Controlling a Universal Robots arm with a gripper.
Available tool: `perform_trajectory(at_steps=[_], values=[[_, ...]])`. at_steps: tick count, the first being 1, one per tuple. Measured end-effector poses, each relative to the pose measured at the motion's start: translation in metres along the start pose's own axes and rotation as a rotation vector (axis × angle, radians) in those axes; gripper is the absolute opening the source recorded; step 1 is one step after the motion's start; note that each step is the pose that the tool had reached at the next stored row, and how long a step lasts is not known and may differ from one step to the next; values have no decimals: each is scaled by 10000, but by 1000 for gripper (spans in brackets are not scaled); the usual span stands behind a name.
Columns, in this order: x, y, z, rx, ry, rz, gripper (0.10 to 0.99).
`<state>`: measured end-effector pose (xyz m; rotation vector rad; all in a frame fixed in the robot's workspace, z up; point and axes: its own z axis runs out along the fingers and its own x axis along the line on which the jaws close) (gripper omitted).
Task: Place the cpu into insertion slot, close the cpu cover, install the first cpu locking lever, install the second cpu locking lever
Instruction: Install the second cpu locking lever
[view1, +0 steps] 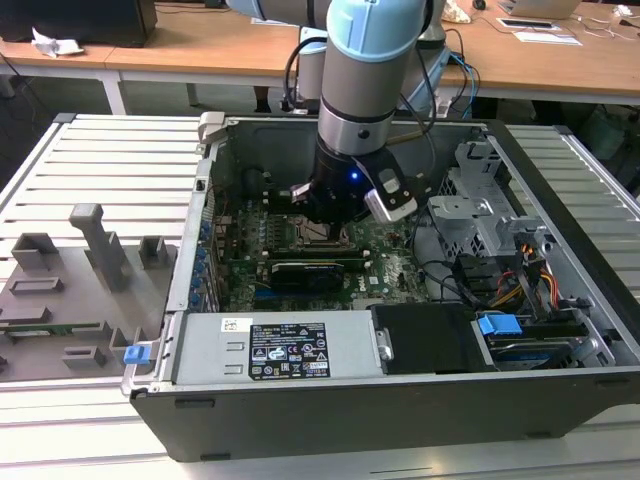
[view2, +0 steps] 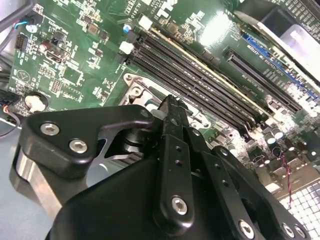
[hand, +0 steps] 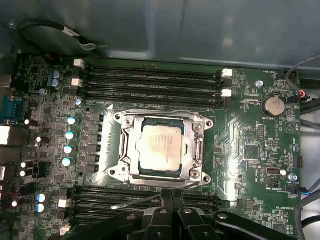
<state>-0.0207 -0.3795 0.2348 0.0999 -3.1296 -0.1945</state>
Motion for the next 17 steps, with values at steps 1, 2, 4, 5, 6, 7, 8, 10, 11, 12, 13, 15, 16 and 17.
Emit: perform_trajectory(at_steps=[1, 2, 4, 5, 6, 7, 8, 10, 11, 12, 13, 15, 16, 17], values=[[12, -1, 0, -3, 0, 0, 106], [20, -2, 0, -3, -1, 0, 106], [36, -7, -2, -2, 0, 0, 106], [45, -9, -1, -3, 0, 0, 106], [53, -14, -2, -5, 0, 0, 106], [60, -17, -2, -6, -1, 0, 106], [68, -17, -2, -6, 0, 0, 106], [126, -14, -2, -6, -1, -1, 106], [150, -13, -1, -6, -1, -1, 106], [167, -13, 4, -7, -1, 0, 106], [175, -15, 21, -6, -1, 1, 106], [182, -19, 58, -5, 0, 1, 106], [186, -22, 80, -5, 0, 0, 106], [192, -24, 102, -10, 0, 0, 106]])
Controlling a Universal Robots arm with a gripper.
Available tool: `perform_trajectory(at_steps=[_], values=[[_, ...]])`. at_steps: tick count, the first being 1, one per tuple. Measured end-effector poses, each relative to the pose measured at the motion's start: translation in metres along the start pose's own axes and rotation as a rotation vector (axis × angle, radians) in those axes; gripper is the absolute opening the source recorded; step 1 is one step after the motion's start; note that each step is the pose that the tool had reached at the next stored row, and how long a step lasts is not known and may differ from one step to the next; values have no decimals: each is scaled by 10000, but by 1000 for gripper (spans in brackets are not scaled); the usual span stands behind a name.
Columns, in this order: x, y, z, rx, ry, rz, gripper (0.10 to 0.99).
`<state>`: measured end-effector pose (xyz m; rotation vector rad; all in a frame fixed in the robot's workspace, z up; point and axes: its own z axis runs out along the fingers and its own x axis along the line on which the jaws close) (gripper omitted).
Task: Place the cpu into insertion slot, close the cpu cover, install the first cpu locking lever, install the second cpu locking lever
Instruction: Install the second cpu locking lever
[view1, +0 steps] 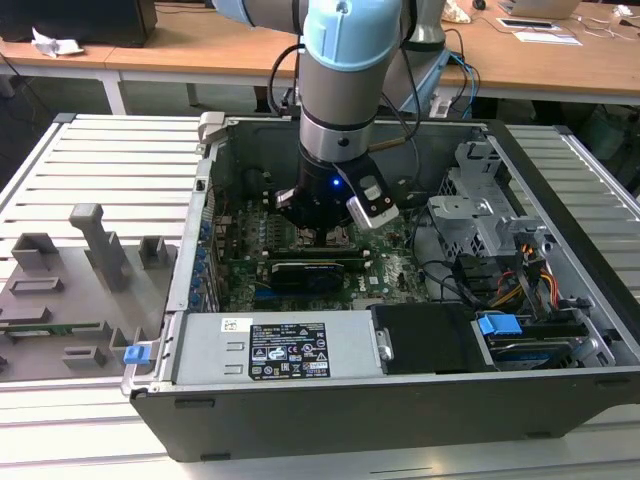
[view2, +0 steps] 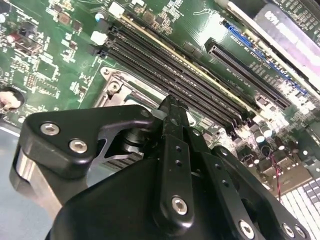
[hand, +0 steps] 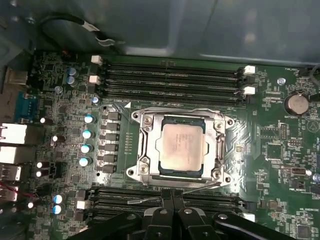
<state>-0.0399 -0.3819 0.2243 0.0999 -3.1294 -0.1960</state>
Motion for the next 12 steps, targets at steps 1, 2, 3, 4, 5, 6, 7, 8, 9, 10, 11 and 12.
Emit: perform_trajectory(at_steps=[1, 2, 3, 4, 5, 6, 7, 8, 9, 10, 11, 12], values=[[21, -1, 4, -76, -4, -1, 106], [47, -5, 4, -213, -14, -1, 106], [80, -13, 3, -313, -21, -2, 106], [106, -24, 3, -338, -23, -3, 106], [127, -30, 3, -347, -24, -5, 106], [141, -32, 4, -352, -23, -9, 106], [164, -35, 6, -363, -21, -21, 106], [185, -38, 10, -389, -21, -40, 106], [195, -39, 14, -420, -20, -54, 106], [204, -40, 27, -483, -21, -83, 106], [206, -41, 40, -518, -20, -105, 106], [208, -43, 51, -542, -19, -119, 106]])
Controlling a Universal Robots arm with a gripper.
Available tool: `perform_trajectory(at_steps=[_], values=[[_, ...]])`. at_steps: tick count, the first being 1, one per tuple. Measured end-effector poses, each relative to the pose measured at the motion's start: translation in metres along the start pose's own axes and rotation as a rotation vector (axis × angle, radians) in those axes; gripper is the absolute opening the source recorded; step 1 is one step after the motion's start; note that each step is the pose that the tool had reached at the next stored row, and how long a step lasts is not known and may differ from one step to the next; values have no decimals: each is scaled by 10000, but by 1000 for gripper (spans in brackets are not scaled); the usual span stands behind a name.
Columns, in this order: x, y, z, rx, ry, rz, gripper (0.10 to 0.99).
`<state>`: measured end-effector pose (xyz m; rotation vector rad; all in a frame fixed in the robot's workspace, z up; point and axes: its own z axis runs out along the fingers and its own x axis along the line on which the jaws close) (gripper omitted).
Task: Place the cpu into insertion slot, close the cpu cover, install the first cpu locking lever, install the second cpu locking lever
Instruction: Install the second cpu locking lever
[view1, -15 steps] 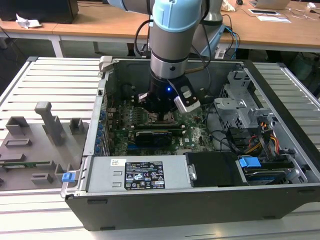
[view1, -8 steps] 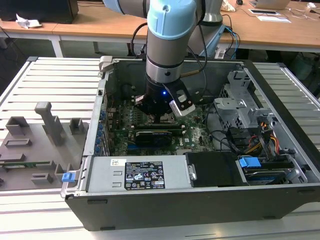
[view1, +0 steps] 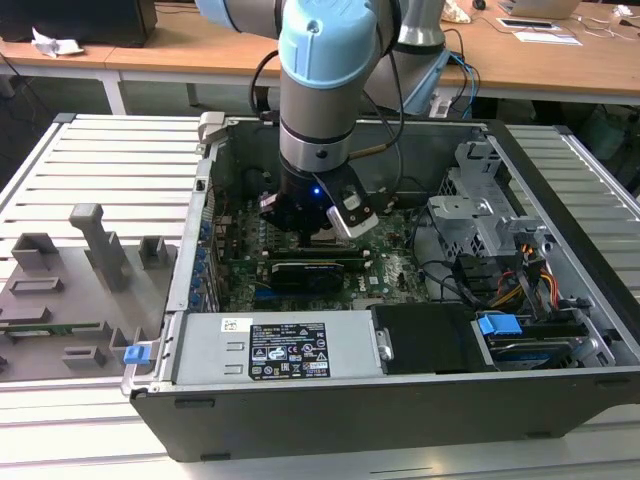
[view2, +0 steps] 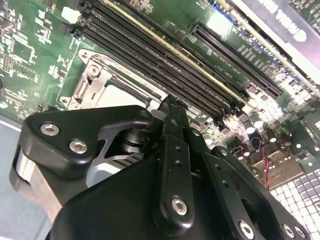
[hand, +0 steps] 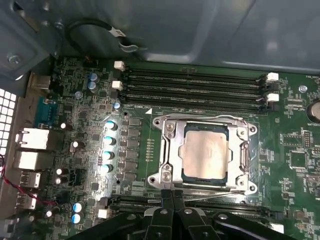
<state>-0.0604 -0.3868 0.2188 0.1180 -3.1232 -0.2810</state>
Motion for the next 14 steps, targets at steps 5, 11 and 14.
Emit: perform_trajectory(at_steps=[5, 11, 14], values=[[21, -39, 35, -273, -13, -45, 106], [91, -79, 50, -627, -45, -50, 106], [106, -98, 68, -719, -56, -52, 106]])
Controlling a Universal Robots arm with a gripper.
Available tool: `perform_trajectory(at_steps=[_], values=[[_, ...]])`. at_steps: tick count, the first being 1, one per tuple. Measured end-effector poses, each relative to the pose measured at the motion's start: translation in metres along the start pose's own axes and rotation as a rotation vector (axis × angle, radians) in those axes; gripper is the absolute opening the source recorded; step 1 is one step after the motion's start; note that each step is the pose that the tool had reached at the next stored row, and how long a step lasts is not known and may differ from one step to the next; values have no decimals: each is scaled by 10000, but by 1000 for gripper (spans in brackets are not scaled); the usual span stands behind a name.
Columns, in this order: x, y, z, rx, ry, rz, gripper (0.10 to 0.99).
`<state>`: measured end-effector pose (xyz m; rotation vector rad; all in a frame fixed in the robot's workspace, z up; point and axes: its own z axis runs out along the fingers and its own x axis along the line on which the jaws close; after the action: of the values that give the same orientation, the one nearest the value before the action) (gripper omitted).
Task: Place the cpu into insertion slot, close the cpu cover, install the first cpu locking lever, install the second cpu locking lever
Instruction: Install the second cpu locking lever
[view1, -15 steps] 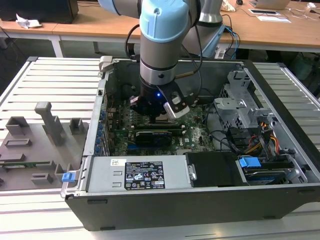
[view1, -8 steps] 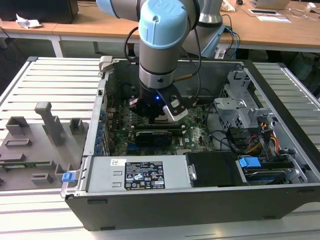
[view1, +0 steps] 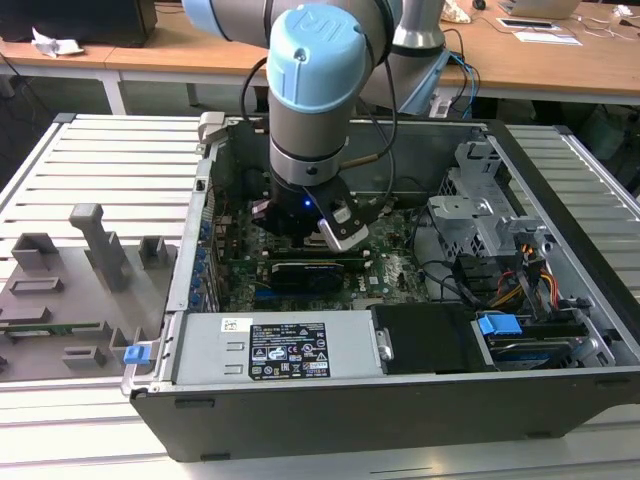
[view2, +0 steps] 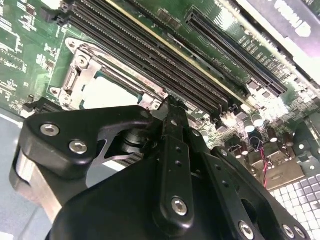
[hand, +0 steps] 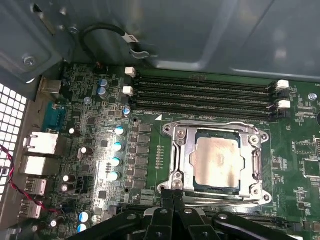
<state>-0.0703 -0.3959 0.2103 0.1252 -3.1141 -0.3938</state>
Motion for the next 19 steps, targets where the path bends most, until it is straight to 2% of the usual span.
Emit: perform_trajectory(at_steps=[6, 11, 16, 19], values=[[20, -20, 41, -81, -10, 1, 106], [35, -36, 104, -322, -26, -14, 106], [55, -46, 146, -451, -38, -23, 106], [59, -42, 131, -471, -44, -25, 106]])
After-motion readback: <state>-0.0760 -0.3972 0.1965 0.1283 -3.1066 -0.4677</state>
